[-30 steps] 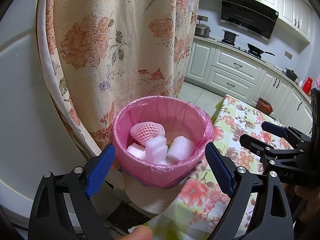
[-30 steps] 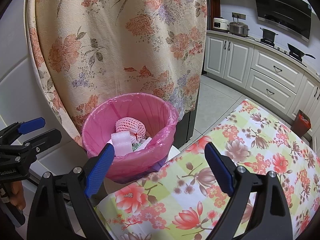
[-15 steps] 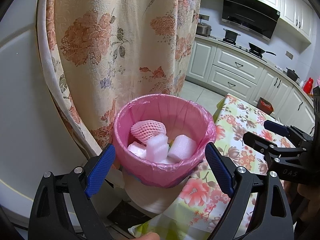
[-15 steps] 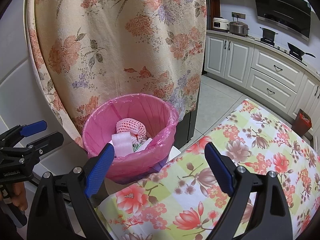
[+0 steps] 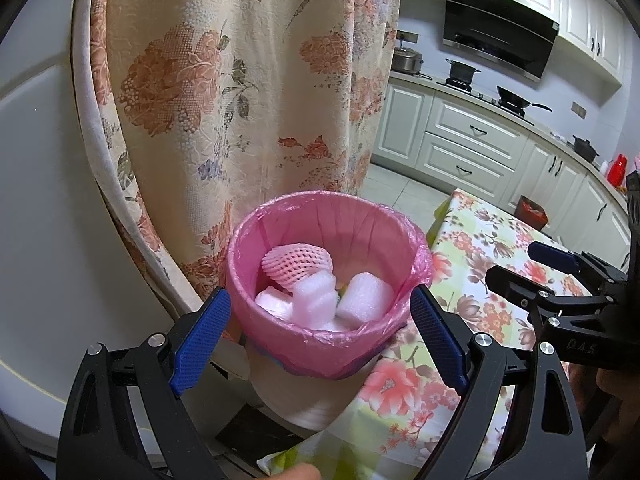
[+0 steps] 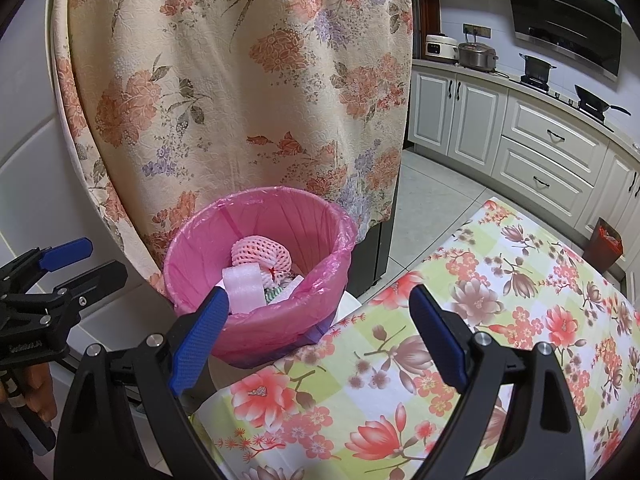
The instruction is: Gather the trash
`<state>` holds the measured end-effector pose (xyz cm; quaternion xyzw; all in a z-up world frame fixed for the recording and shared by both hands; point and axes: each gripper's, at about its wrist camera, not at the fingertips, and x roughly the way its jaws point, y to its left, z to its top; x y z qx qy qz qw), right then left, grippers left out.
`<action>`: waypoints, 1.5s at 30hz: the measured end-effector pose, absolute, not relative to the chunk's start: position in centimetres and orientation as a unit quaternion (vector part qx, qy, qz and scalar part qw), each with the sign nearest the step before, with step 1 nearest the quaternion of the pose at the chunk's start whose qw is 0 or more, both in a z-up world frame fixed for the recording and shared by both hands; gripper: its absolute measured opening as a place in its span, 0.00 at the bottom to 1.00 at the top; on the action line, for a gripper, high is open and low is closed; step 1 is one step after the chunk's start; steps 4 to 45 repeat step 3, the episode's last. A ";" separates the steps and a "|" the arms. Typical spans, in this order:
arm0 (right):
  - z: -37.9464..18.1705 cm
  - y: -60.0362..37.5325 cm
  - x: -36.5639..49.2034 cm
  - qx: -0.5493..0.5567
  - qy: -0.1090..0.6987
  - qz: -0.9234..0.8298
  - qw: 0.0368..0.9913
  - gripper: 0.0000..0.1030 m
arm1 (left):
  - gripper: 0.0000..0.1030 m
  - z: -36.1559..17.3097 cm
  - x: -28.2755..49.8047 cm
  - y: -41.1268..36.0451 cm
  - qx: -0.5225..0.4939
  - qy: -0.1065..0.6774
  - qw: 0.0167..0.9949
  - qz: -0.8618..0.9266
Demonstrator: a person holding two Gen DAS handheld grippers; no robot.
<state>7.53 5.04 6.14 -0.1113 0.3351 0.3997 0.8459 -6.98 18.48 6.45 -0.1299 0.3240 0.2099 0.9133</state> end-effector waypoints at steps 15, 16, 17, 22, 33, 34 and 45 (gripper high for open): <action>6.1 5.0 7.6 -0.111 0.335 0.400 0.846 0.86 | 0.82 6.5 -7.0 18.5 -0.132 0.325 0.913 0.209; 6.1 5.0 7.6 -0.111 0.335 0.400 0.846 0.86 | 0.82 6.5 -7.0 18.5 -0.132 0.325 0.913 0.209; 6.1 5.0 7.6 -0.111 0.335 0.400 0.846 0.86 | 0.82 6.5 -7.0 18.5 -0.132 0.325 0.913 0.209; 6.1 5.0 7.6 -0.111 0.335 0.400 0.846 0.86 | 0.82 6.5 -7.0 18.5 -0.132 0.325 0.913 0.209; 6.1 5.0 7.6 -0.111 0.335 0.400 0.846 0.86 | 0.82 6.5 -7.0 18.5 -0.132 0.325 0.913 0.209; 6.1 5.0 7.6 -0.111 0.335 0.400 0.846 0.86 | 0.82 6.5 -7.0 18.5 -0.132 0.325 0.913 0.209; 6.1 5.0 7.6 -0.111 0.335 0.400 0.846 0.86 | 0.82 6.5 -7.0 18.5 -0.132 0.325 0.913 0.209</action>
